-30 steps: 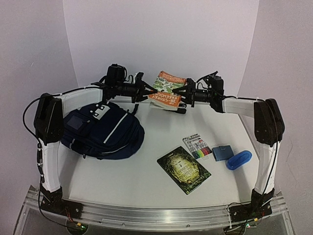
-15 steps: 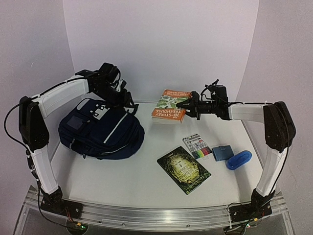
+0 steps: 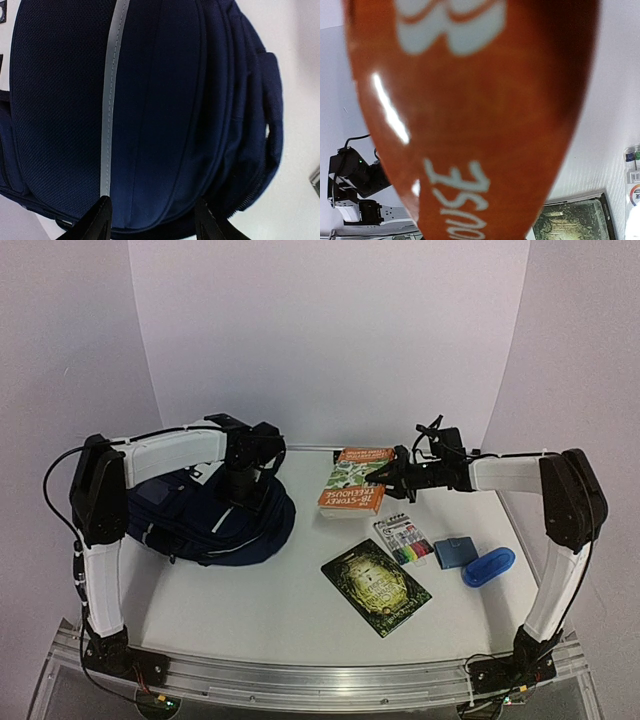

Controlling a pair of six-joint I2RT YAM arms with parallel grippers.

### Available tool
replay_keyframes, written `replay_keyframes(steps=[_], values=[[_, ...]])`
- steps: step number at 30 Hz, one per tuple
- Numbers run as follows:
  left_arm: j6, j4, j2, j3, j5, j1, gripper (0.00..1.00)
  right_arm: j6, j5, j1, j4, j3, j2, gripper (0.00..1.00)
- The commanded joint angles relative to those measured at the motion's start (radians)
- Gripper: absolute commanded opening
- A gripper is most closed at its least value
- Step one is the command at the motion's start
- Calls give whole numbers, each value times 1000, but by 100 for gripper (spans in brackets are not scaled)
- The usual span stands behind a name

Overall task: Pack the student bag
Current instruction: Place the book in the student bag.

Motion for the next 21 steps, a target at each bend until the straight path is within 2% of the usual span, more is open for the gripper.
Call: replay_keyframes(steps=[1,6,9,14,16,21], values=[[47,-21,52,62,-136,-2,59,-31,-20,6,55,27,-43,0],[95,-12,119,64,-144,-15,63,-30,-18,6,53,31,-39,0],[112,-19,162,64,-202,-29,63,-29,-18,7,51,31,-34,0],[123,-39,203,106,-300,-36,58,-30,-19,6,48,35,-28,0],[124,-54,216,125,-323,-37,52,-31,-19,7,49,36,-27,0],[104,-120,199,218,-334,-38,14,-39,-24,7,47,42,-17,0]])
